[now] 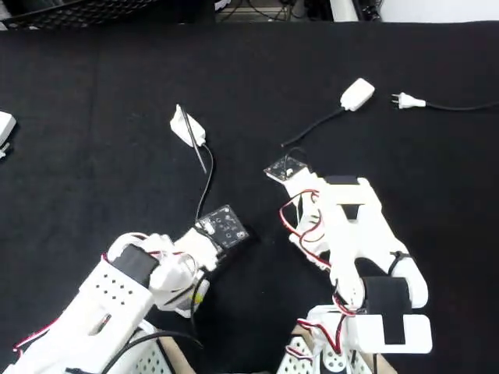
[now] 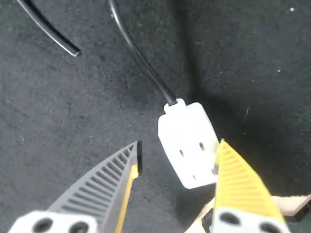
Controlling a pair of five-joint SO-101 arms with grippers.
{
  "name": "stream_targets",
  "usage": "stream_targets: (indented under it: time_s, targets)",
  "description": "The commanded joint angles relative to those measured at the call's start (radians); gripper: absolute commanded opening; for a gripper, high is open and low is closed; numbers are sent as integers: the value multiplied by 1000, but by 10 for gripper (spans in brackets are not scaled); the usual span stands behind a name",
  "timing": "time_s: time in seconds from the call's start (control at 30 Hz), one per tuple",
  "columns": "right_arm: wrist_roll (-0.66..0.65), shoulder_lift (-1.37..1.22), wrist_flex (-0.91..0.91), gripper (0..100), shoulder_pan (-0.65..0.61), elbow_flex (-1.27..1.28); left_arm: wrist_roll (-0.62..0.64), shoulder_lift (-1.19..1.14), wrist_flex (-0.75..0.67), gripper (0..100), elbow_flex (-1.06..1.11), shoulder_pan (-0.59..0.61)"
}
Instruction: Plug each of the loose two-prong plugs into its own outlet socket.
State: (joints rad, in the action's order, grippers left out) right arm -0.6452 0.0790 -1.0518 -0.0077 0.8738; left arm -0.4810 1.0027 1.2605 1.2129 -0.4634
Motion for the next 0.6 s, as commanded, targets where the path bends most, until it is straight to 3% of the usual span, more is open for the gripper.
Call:
stream_targets:
  time_s: [0.0,0.37,0.57]
  targets:
    - [14,5,51,15,9,-10,11,8,11,266,-45,-15]
    - [14,5,51,15,9,-10,9,5,-12,267,-13,-12]
    - [14,5,51,15,9,-10,-61,6,-18,267,-31,136]
